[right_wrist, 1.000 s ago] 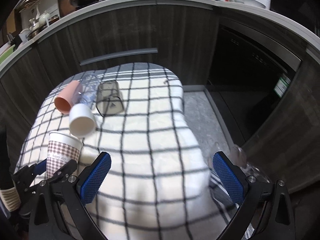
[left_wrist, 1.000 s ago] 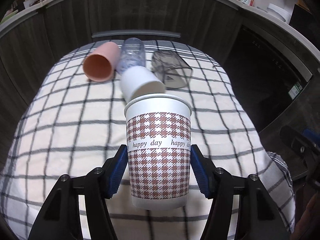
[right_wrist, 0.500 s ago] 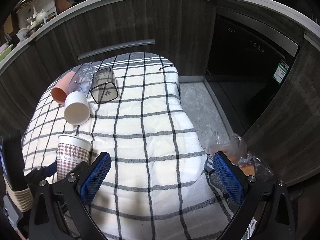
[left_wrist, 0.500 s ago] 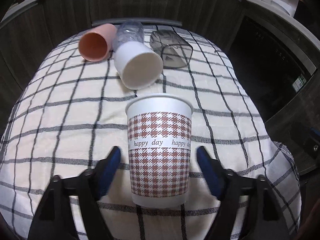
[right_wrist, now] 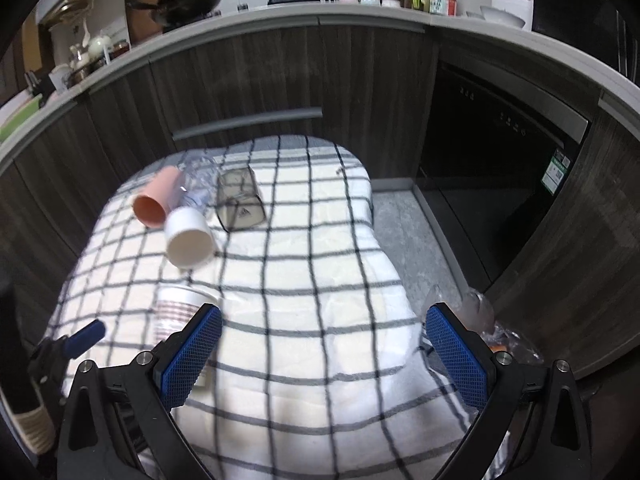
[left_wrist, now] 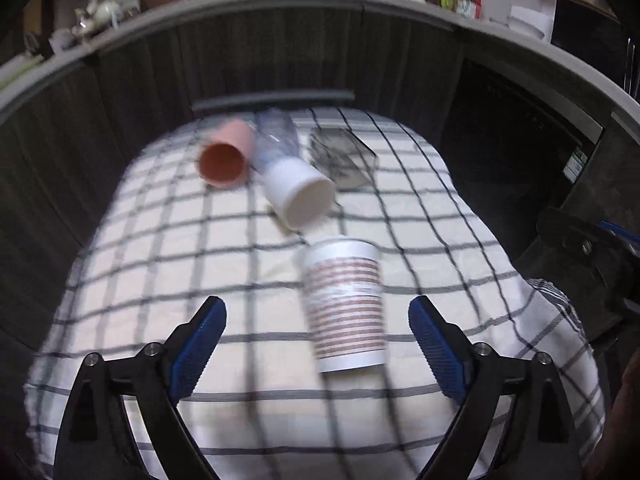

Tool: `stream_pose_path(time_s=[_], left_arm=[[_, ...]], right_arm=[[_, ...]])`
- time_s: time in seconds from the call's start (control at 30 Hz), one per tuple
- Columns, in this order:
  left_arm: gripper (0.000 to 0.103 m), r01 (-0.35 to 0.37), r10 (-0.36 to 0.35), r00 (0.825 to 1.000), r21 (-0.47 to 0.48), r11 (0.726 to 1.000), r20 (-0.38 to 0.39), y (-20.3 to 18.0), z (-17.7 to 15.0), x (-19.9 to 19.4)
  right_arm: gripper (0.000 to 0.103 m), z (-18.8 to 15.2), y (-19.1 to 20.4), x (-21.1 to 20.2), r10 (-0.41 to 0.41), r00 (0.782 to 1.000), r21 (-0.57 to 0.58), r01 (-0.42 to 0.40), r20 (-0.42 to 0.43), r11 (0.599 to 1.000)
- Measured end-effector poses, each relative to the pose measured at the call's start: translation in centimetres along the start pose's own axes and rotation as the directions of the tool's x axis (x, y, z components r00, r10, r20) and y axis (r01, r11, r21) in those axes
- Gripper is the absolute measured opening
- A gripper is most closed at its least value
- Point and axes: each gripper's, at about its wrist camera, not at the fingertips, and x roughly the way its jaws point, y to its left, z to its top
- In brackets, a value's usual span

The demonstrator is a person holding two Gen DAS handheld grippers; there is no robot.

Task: Flip cup upside down
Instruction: 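Lift the paper cup off the towel with the left gripper, then close the right gripper on the paper cup while the left gripper releases it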

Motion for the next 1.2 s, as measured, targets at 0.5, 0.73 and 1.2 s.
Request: stream_pose_path(time_s=[0.5, 0.73, 1.2], left_arm=[[0.099, -0.234, 0.234, 0.972, -0.302, 0.924, -0.037, 13.4, -4.9, -2.9], [0.099, -0.214, 0.214, 0.976, -0.317, 0.924, -0.036, 14.0, -5.1, -2.6], [0.099, -0.176, 0.181, 0.983, -0.358, 0.917, -0.019, 14.3, -4.2, -2.9]], right_arm=[[0.101, -4.7, 12.7, 4.3, 0.11, 0.994, -0.101, -0.11, -0.008, 0.989], [0.088, -6.3, 14.5, 8.0, 0.072, 0.99, -0.115, -0.085, -0.118, 0.99], [0.058, -5.2, 14.0, 8.9, 0.09, 0.964, -0.152, -0.131, -0.252, 0.98]])
